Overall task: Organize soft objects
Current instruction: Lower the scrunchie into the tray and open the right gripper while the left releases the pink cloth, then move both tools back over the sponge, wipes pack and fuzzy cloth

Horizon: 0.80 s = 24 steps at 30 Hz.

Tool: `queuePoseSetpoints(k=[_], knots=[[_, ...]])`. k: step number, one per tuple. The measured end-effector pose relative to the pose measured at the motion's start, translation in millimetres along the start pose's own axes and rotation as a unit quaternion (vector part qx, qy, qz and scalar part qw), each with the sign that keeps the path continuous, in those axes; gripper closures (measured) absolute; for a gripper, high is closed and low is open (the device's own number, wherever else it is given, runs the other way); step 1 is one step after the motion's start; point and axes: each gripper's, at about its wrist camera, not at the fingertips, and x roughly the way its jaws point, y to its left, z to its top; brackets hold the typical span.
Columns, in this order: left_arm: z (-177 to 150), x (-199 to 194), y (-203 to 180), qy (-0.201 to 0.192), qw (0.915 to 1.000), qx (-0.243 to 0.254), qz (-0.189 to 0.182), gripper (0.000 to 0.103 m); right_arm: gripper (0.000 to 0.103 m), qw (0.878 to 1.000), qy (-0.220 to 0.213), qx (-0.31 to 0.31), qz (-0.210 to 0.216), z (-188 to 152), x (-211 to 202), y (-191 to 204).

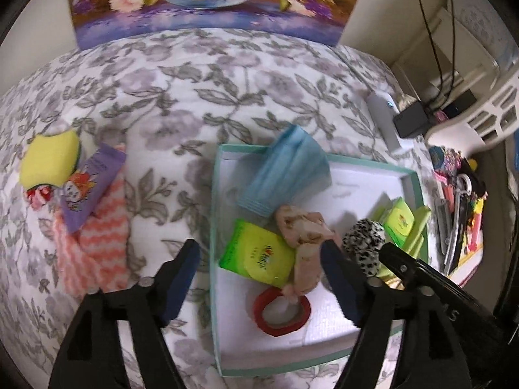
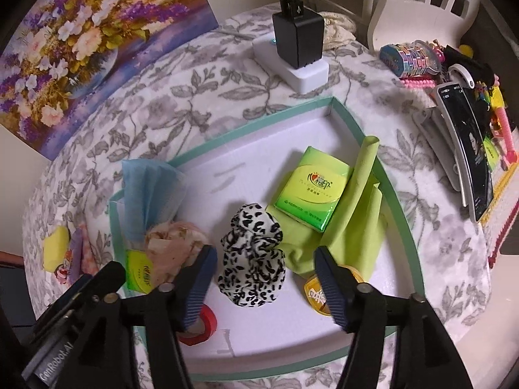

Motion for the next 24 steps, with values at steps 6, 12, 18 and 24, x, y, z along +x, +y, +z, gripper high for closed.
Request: queuePoseSetpoints(k=[6,12,18,24], knots=[[0,0,19,-0.009,0.9992,-0.026,0.031,0.013,0.005,1.0,0.001,-0.007,-0.001,-1,2,2],[0,9,41,0.001,0.9968,-0.051,0.063,0.013,0.0,1.0,0.006,-0.023,-0.019,-4,10,4],[2,11,63,0.005,0.9948,-0.082,0.06,0.013,0.0,0.999,0.012,-0.029,-0.023,-7,14,8],[7,5,101,0.002,0.9904,-0.113,0.08,0.013,0.0,0.999,0.008,-0.047,-0.027,-10,11,23]])
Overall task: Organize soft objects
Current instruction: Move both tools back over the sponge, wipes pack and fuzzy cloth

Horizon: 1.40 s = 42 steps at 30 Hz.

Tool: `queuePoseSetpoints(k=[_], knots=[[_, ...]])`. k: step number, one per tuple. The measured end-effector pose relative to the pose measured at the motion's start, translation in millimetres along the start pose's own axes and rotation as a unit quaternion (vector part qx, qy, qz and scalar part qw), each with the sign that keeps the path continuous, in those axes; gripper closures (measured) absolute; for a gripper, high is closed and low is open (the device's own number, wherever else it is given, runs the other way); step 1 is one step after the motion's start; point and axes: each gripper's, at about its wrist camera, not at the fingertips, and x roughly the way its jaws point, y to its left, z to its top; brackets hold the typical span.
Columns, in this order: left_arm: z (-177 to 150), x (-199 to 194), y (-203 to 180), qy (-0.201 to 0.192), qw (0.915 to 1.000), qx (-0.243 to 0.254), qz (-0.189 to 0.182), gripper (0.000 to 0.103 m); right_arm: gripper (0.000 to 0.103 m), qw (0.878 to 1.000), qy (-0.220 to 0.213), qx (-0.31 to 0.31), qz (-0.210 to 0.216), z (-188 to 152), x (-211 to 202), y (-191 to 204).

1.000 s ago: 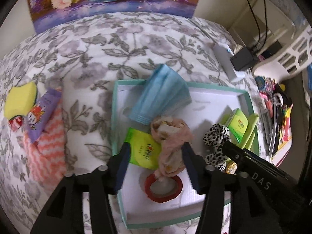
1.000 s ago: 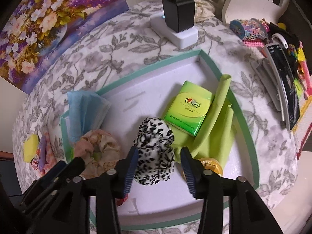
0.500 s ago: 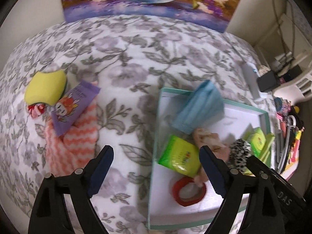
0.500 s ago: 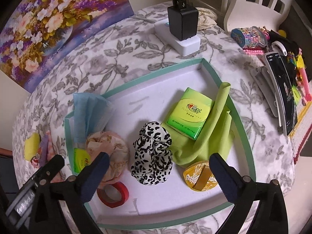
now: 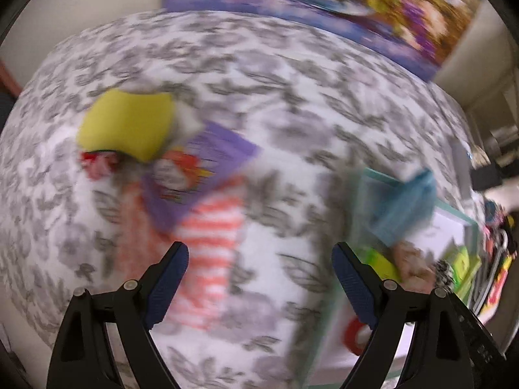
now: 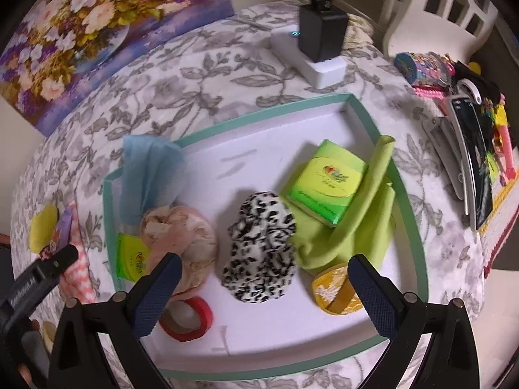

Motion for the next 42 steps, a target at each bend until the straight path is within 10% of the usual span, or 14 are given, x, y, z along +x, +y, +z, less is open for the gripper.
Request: queuePoseSetpoints(k=[9,42], knots=[[13,-26,72,-0.04,0.996,-0.054,0.058,0.013,0.0,0.999,-0.017,-0.027,0.018,-6,-13,42],[8,-42,191,-0.058,0.9834,-0.166,0.045,0.013,0.0,0.985,-0.015,-0.149,0.079,-53,-4,205]])
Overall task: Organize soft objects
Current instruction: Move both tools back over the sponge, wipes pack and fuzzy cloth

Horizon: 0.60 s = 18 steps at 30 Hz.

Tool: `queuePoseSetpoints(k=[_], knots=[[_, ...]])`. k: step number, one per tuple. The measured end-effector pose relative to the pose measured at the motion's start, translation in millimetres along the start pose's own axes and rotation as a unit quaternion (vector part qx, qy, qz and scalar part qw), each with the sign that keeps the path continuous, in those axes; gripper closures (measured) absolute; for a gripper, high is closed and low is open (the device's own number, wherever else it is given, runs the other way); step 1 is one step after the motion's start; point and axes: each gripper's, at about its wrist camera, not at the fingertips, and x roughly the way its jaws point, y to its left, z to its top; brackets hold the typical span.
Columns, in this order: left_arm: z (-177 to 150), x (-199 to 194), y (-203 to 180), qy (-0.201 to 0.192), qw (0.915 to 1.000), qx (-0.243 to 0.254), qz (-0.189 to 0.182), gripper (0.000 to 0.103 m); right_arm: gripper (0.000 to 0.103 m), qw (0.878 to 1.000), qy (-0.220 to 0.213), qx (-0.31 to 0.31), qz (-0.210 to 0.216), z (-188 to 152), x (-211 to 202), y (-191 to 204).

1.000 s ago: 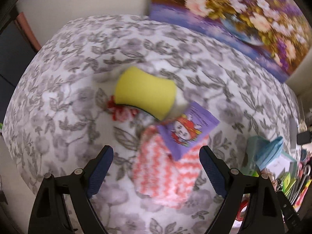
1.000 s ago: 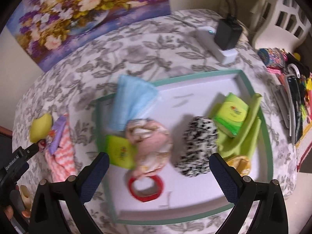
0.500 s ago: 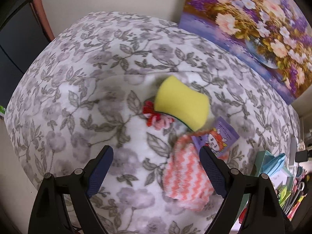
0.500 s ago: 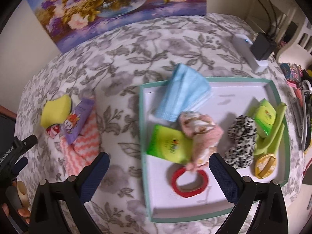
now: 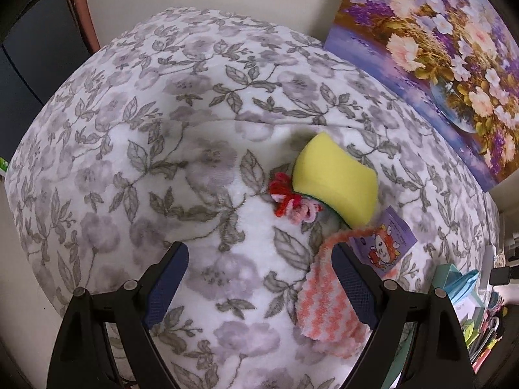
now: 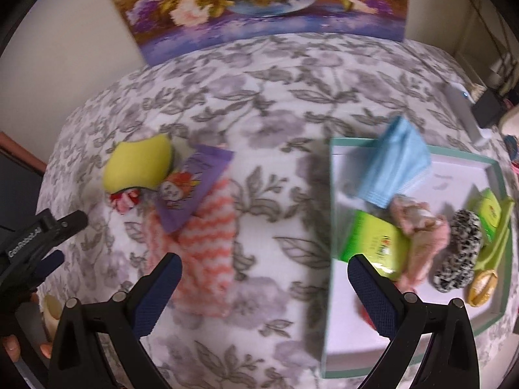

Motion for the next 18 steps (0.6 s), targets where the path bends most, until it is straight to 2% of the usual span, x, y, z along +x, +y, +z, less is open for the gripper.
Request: queuePoseSetpoints(k=[5,8,18], knots=[[3,8,9,0.005,0.9999,-0.012,-0.002,0.013,0.0,1.0,0.009,-0.013,0.014,-1,14,15],[5,12,14,0.005,0.9997,-0.023,-0.007,0.0,0.0,0.999,0.019,-0.019,0.017,-1,26,23],[12,28,22,0.018,0.9989,-0.041,-0.017,0.0,0.0,0.998,0.042,-0.022,0.035,-1,58,37]])
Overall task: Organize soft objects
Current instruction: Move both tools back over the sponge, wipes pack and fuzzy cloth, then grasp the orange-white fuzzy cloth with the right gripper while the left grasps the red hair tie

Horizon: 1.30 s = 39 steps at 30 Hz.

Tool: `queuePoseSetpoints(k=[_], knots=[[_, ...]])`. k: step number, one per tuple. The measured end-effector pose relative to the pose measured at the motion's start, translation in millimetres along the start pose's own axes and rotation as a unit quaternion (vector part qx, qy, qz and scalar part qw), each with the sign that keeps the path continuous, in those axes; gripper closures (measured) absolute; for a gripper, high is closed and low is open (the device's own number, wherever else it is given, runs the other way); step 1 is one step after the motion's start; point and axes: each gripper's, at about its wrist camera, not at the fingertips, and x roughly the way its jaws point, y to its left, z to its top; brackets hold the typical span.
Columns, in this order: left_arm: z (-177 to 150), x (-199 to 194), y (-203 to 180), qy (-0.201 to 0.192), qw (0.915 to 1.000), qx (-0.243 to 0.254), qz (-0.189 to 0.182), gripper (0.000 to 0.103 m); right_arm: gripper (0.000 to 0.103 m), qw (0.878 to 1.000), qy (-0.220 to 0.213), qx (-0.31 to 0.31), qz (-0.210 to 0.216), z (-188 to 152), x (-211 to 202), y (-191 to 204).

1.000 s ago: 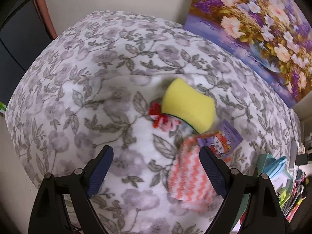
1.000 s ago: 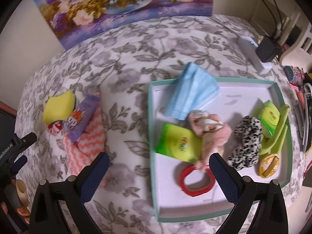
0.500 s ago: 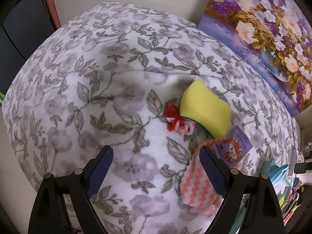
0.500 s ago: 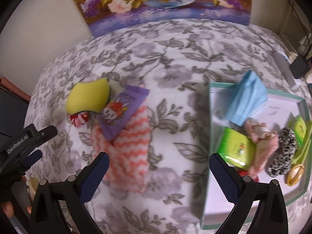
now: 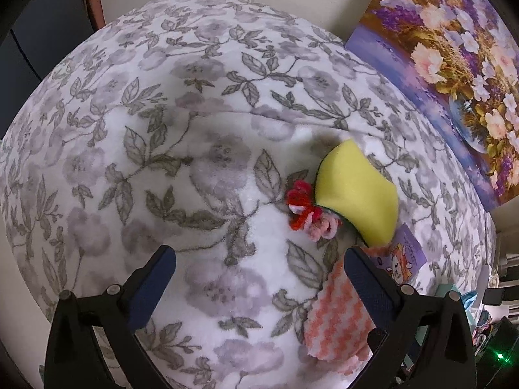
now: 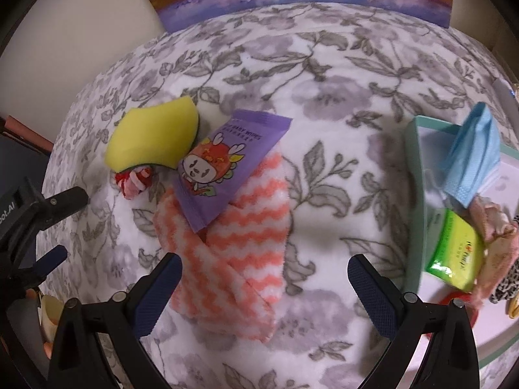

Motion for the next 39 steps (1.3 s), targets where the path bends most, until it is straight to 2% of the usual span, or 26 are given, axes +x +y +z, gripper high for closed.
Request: queuePoseSetpoints(k=[13,21,26,28,37,39], knots=[[10,17,3,0.02,0.9997,0.008,0.013,0.0,0.0,0.999,0.015,-0.04,-0.003,2,35,33],[11,25,4,0.032,0.9994,0.006,0.009,0.0,0.0,0.995,0.002,-0.085,-0.059,0,46,55],[10,26,3,0.033,0.9994,0.007,0.006,0.0,0.0,0.993,-0.011,-0.085,-0.083,0,44,46],[10,25,4,0.033,0.9994,0.005,0.005,0.0,0.0,0.994,-0.011,-0.082,-0.076,0,43,40],[10,30,1,0.046,0.9989,0.008,-0.007,0.0,0.018,0.996,-0.012,-0.083,-0.039,-3,28,24],[9,31,0,0.048,0.9988,0.008,-0.009,0.0,0.026,0.996,-0.016,-0.082,-0.04,-3,29,25]])
